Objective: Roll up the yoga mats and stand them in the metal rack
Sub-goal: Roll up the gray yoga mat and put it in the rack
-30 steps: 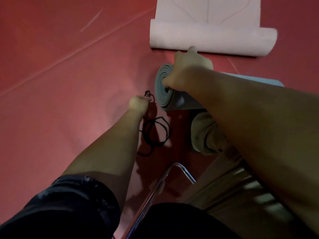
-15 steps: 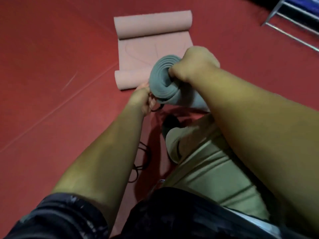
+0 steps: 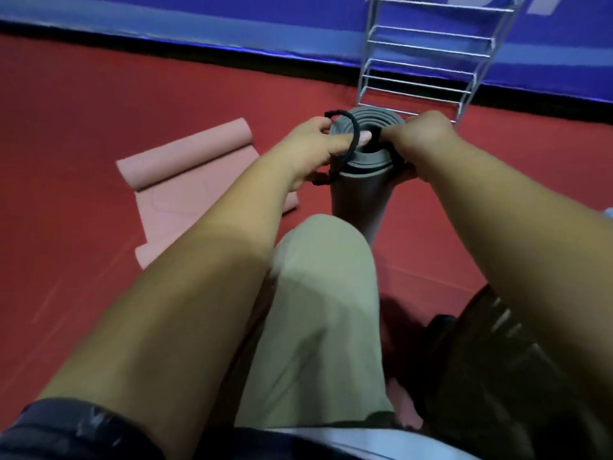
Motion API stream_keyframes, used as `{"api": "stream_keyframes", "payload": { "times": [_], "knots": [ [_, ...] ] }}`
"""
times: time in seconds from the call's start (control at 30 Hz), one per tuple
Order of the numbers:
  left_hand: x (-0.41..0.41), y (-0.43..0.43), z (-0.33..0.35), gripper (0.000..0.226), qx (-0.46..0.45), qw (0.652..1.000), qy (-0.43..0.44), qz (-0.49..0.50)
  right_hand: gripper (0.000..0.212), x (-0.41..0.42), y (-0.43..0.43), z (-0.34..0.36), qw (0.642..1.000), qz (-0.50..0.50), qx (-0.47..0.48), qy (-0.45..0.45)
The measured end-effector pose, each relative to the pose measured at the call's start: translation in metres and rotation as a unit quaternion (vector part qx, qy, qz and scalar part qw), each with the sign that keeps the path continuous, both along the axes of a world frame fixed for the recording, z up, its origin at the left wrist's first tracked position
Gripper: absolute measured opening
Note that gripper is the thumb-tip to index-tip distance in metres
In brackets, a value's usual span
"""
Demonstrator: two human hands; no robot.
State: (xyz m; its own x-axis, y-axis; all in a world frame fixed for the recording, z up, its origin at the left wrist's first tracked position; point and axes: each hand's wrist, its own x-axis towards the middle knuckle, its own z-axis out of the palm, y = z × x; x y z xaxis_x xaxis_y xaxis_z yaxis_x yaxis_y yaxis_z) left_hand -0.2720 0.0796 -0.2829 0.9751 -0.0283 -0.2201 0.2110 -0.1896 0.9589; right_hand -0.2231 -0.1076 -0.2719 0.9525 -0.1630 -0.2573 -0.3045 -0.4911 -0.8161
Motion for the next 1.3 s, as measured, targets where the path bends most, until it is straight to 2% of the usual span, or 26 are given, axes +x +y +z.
{"api": "stream_keyframes", "payload": {
  "times": [0.07,0.27,0.4,0.47,0.6,0.63,0.73,0.77,0.9,1.0,1.1,1.2,1.3],
  "knots": [
    [0.013,-0.026,0.013,0.062,0.060,0.996,-0.013,-0.068,0.028,-0.002,-0.030,0.005,0.999,-0.027,0.034,0.011],
    [0.039,-0.087,0.022,0.093,0.203,0.952,-0.039,-0.224,0.031,-0.002,-0.105,-0.001,0.990,-0.099,0.102,0.010],
    [0.054,-0.122,0.008,0.144,0.318,0.909,-0.119,-0.244,0.030,0.002,-0.127,-0.008,0.984,-0.125,0.125,-0.011],
    [0.058,-0.134,0.004,0.155,0.359,0.894,-0.143,-0.228,0.026,0.008,-0.132,-0.006,0.984,-0.124,0.126,-0.027],
    [0.068,-0.147,-0.002,0.151,0.376,0.900,-0.167,-0.141,0.022,0.020,-0.132,-0.005,0.988,-0.106,0.100,-0.058],
    [0.071,-0.147,-0.006,0.144,0.373,0.905,-0.167,-0.120,0.026,0.022,-0.131,-0.008,0.989,-0.094,0.091,-0.064],
    [0.077,-0.143,-0.013,0.101,0.362,0.914,-0.163,-0.082,0.053,0.028,-0.127,-0.016,0.989,-0.065,0.100,-0.088],
    [0.079,-0.141,-0.015,0.095,0.360,0.916,-0.163,-0.071,0.054,0.030,-0.125,-0.017,0.988,-0.047,0.102,-0.106],
    [0.087,-0.140,-0.015,0.087,0.368,0.915,-0.162,-0.026,0.028,0.030,-0.119,-0.018,0.985,0.058,0.089,-0.140],
    [0.087,-0.146,-0.016,0.087,0.371,0.915,-0.160,-0.003,0.018,0.028,-0.121,-0.024,0.983,0.101,0.034,-0.149],
    [0.087,-0.151,-0.018,0.098,0.377,0.913,-0.157,0.015,0.006,0.030,-0.122,-0.028,0.981,0.078,0.019,-0.178],
    [0.086,-0.152,-0.020,0.113,0.375,0.914,-0.152,0.035,0.007,0.031,-0.118,-0.029,0.974,0.037,-0.049,-0.218],
    [0.084,-0.150,-0.019,0.129,0.371,0.916,-0.144,0.040,0.014,0.032,-0.115,-0.033,0.970,-0.030,-0.105,-0.215]
  ]
}}
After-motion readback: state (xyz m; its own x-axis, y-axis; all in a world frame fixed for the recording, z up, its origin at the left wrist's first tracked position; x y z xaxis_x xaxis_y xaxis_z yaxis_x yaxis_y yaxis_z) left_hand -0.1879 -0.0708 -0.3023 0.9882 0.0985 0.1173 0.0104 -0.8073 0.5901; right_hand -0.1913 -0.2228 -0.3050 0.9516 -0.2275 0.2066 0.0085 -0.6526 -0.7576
